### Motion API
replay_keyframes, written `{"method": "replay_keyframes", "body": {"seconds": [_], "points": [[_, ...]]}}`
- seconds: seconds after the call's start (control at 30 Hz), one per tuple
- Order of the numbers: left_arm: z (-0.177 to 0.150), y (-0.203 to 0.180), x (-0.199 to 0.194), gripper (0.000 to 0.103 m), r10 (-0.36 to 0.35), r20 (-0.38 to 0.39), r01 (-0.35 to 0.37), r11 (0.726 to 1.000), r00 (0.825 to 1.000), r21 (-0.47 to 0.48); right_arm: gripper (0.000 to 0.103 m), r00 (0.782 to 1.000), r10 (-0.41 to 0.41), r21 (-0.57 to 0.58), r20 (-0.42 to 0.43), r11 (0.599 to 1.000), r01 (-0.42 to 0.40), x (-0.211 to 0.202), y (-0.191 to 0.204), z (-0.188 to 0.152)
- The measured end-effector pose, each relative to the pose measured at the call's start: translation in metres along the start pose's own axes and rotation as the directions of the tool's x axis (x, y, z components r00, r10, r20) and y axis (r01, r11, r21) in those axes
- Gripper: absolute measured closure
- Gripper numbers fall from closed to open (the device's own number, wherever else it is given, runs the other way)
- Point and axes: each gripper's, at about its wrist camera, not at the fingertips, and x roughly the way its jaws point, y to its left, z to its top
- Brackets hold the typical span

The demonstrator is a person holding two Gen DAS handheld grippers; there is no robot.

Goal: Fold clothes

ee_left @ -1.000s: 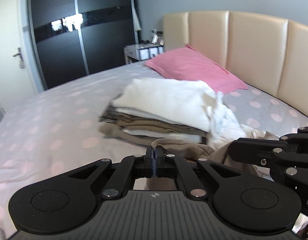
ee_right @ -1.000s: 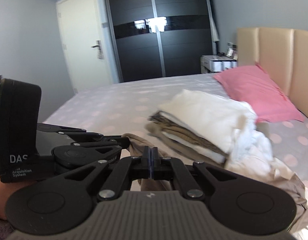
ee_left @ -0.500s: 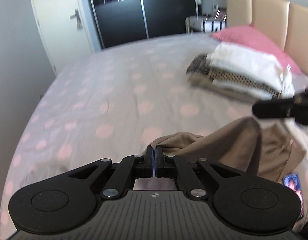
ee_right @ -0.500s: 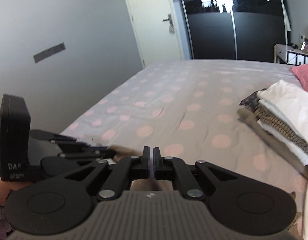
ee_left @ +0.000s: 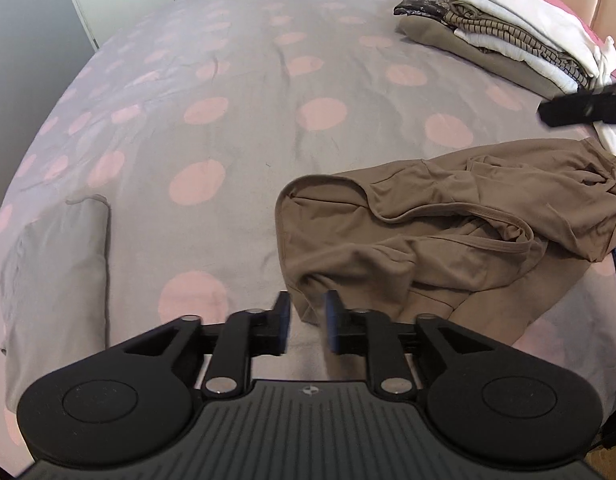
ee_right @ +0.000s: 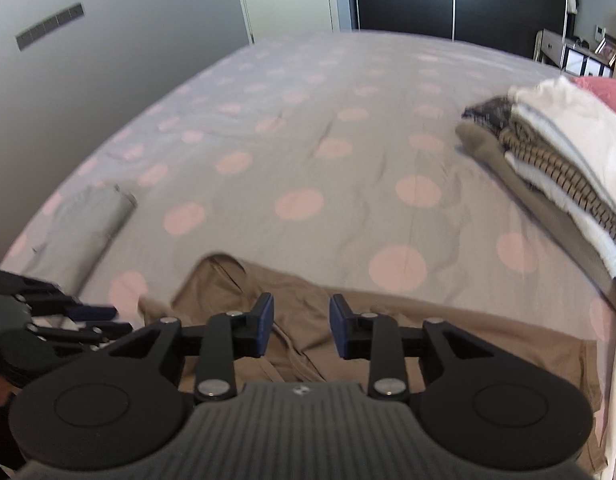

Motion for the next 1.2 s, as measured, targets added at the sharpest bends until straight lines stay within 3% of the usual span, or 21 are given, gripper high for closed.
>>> {"method": "replay_keyframes", "body": {"seconds": [0.07, 0.27, 0.4, 0.53, 0.63, 0.7, 0.73, 0.8, 0.87, 0.93, 1.07, 1.2], "points": [[-0.001, -0.003, 0.006, 0.059, -0.018, -0.003, 0.018, 1.000, 1.000, 0.011, 0.069, 0.999, -0.017, -0.005, -0.045, 1.000, 0.016, 0.020, -0.005, -0.004], [-0.001, -0.011, 0.030, 0.059, -0.023, -0.050, 0.025, 0.999, 0.998, 0.023, 0.065, 0.988, -0.087, -0.008, -0.127, 0.996, 0.087, 0.072, -0.022, -0.009], [-0.001, -0.010, 0.044, 0.058, -0.022, -0.092, 0.024, 1.000, 0.996, 0.012, 0.055, 0.975, -0.136, 0.036, -0.178, 0.989, 0.145, 0.097, -0.044, -0.010], [0.000, -0.011, 0.055, 0.058, -0.020, -0.127, 0.021, 1.000, 0.992, 0.009, 0.054, 0.966, -0.142, 0.050, -0.217, 0.987, 0.156, 0.113, -0.053, -0.014], [0.001, -0.011, 0.059, 0.058, -0.025, -0.148, 0.026, 1.000, 0.989, 0.005, 0.061, 0.962, -0.138, 0.035, -0.236, 0.988, 0.150, 0.121, -0.050, -0.017], [0.000, -0.010, 0.060, 0.058, -0.029, -0.154, 0.029, 1.000, 0.988, 0.003, 0.076, 0.960, -0.160, 0.003, -0.231, 0.986, 0.165, 0.122, -0.045, -0.018], [0.000, -0.010, 0.060, 0.060, -0.031, -0.157, 0.031, 1.000, 0.987, 0.002, 0.088, 0.959, -0.169, -0.011, -0.227, 0.985, 0.171, 0.122, -0.043, -0.018], [-0.001, -0.009, 0.061, 0.074, -0.035, -0.164, 0.036, 0.999, 0.986, 0.000, 0.097, 0.961, -0.179, -0.023, -0.212, 0.984, 0.178, 0.117, -0.041, -0.017], [-0.002, -0.009, 0.061, 0.091, -0.042, -0.171, 0.042, 0.999, 0.984, -0.003, 0.098, 0.964, -0.184, -0.013, -0.190, 0.983, 0.185, 0.109, -0.041, -0.013], [-0.003, -0.008, 0.060, 0.100, -0.046, -0.170, 0.046, 0.999, 0.984, -0.002, 0.098, 0.968, -0.195, -0.002, -0.158, 0.980, 0.197, 0.098, -0.040, -0.008], [-0.002, -0.006, 0.050, 0.103, -0.018, -0.114, 0.018, 1.000, 0.993, -0.002, 0.098, 0.969, -0.237, 0.027, -0.072, 0.971, 0.239, 0.067, -0.042, 0.006], [0.006, 0.011, 0.029, 0.103, 0.037, -0.018, -0.038, 0.997, 0.999, -0.071, 0.099, 0.953, -0.300, 0.080, 0.036, 0.952, 0.296, 0.023, -0.046, 0.016]]}}
